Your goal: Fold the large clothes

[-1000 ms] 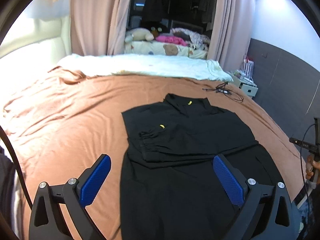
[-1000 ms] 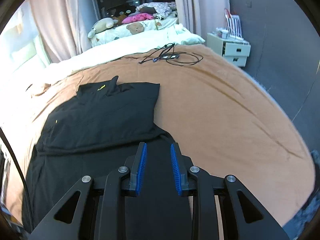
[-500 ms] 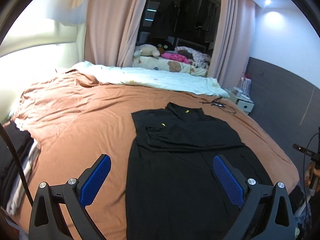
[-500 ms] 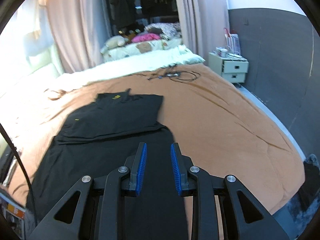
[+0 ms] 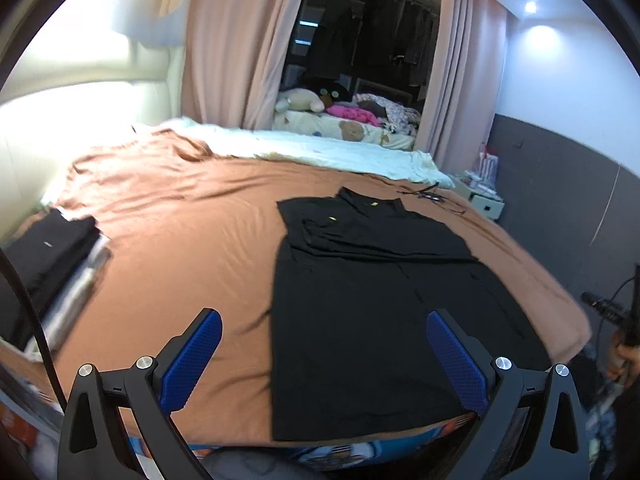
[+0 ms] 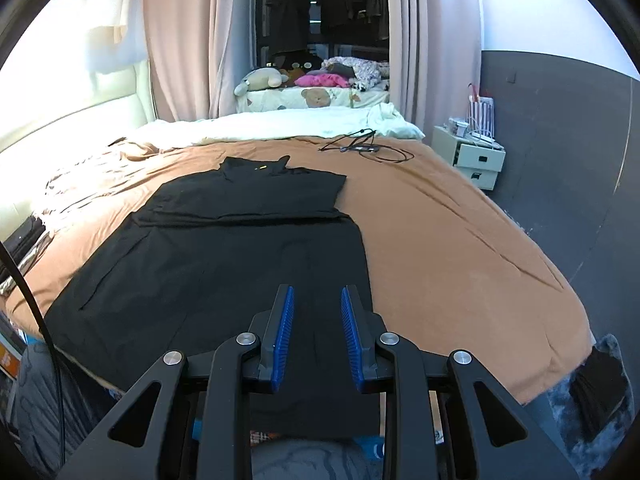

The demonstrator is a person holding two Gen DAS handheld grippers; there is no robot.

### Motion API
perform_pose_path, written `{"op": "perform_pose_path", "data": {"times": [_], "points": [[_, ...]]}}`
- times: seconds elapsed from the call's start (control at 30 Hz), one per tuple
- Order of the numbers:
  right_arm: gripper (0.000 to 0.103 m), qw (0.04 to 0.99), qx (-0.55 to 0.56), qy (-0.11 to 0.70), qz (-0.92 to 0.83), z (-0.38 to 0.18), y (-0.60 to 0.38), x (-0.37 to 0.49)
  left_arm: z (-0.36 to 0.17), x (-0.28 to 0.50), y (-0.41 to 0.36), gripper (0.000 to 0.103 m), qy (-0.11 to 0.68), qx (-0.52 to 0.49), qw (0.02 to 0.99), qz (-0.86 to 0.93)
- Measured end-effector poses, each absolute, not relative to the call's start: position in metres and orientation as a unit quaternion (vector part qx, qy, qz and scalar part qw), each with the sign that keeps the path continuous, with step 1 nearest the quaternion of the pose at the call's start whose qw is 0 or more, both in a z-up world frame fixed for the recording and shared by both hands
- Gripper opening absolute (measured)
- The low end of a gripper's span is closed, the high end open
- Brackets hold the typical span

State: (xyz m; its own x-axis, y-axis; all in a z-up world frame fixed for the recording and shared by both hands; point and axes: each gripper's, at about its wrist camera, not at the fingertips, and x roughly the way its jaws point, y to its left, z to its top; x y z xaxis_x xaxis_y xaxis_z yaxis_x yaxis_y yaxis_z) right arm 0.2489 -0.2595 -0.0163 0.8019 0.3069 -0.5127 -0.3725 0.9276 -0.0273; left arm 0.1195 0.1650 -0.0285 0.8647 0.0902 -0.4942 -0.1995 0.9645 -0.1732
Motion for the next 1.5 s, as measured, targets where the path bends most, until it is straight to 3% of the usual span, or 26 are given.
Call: {"op": "perform_pose_path", "data": {"times": [0.2, 0.23, 0.27, 0.33, 0.83, 0.9, 0.97, 1.03, 1.17, 1.23, 1.37, 1.5], "points": [[0.022, 0.938, -0.048, 0.295, 0.175, -0.029, -0.259, 0.232, -0.041, 0.094, 0.157, 0.103, 0.254, -0.109, 0.959, 0.068], [0.037, 0.935, -0.042, 0.304, 0.176, -0.031, -0.259, 0.232, -0.044, 0.093, 0.158, 0.103, 0.259, -0.110, 0.957, 0.069], [0.073, 0.934, -0.037, 0.307, 0.176, -0.035, -0.261, 0.230, -0.049, 0.092, 0.160, 0.103, 0.267, -0.114, 0.954, 0.073], [0.102, 0.934, -0.036, 0.307, 0.177, -0.033, -0.264, 0.230, -0.057, 0.088, 0.165, 0.103, 0.282, -0.126, 0.948, 0.078], [0.103, 0.911, 0.027, 0.370, 0.183, -0.056, -0.297, 0.263, -0.134, 0.104, 0.198, 0.103, 0.369, -0.190, 0.904, 0.100], [0.098, 0.905, 0.056, 0.379, 0.187, -0.061, -0.307, 0.273, -0.143, 0.111, 0.201, 0.103, 0.380, -0.200, 0.897, 0.099], [0.079, 0.897, 0.078, 0.393, 0.188, -0.067, -0.317, 0.284, -0.150, 0.119, 0.202, 0.102, 0.389, -0.207, 0.893, 0.095], [0.071, 0.890, 0.092, 0.405, 0.188, -0.072, -0.324, 0.296, -0.158, 0.129, 0.202, 0.098, 0.400, -0.215, 0.887, 0.086], [0.069, 0.882, 0.107, 0.419, 0.185, -0.079, -0.334, 0.315, -0.174, 0.150, 0.206, 0.086, 0.425, -0.230, 0.872, 0.079], [0.063, 0.878, 0.114, 0.426, 0.187, -0.081, -0.337, 0.323, -0.181, 0.160, 0.209, 0.080, 0.434, -0.244, 0.863, 0.080], [0.059, 0.872, 0.124, 0.434, 0.188, -0.083, -0.341, 0.337, -0.193, 0.177, 0.215, 0.078, 0.451, -0.263, 0.849, 0.082], [0.055, 0.866, 0.139, 0.437, 0.199, -0.087, -0.346, 0.352, -0.200, 0.191, 0.216, 0.066, 0.464, -0.268, 0.841, 0.075]]}}
